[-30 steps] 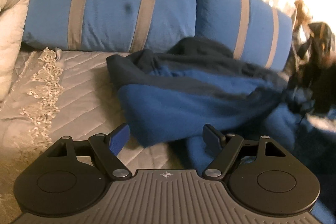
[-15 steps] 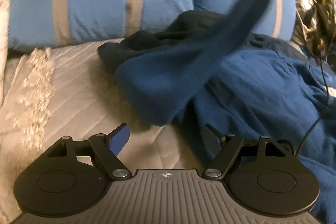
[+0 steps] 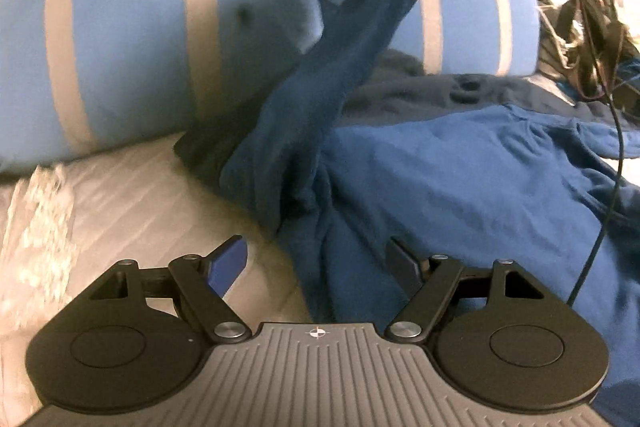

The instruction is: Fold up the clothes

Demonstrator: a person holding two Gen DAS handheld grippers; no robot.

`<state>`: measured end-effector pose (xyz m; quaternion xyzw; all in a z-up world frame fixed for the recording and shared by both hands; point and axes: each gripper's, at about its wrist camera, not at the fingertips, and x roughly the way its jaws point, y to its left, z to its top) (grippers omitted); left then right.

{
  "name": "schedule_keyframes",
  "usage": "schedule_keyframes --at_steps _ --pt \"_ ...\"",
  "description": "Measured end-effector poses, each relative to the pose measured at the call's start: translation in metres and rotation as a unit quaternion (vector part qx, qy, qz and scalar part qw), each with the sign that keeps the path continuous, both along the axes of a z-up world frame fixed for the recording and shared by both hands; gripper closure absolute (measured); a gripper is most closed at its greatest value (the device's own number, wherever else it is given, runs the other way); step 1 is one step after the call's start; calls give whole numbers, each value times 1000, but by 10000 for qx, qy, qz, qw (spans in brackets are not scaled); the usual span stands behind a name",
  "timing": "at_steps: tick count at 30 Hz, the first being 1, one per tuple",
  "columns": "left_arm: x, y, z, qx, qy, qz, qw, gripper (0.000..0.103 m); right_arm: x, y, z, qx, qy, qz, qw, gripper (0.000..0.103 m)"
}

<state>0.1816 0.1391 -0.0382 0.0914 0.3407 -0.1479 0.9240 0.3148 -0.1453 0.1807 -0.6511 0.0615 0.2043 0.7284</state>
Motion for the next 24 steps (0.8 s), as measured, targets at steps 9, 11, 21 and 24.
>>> schedule_keyframes --at_steps 9,11,21,24 --pt "18 -40 -21 760 -356 -544 9950 37 18 -15 -15 49 119 -226 9997 88" --pt "26 -44 -25 798 -384 -400 9953 44 24 -15 -17 86 122 -244 9996 88" --pt "40 -41 -32 1402 -481 319 9884 94 37 -36 -22 243 200 -380 9988 87" --pt "31 -29 -23 1556 -616 381 9852 95 39 -47 -33 207 285 -444 9984 87"
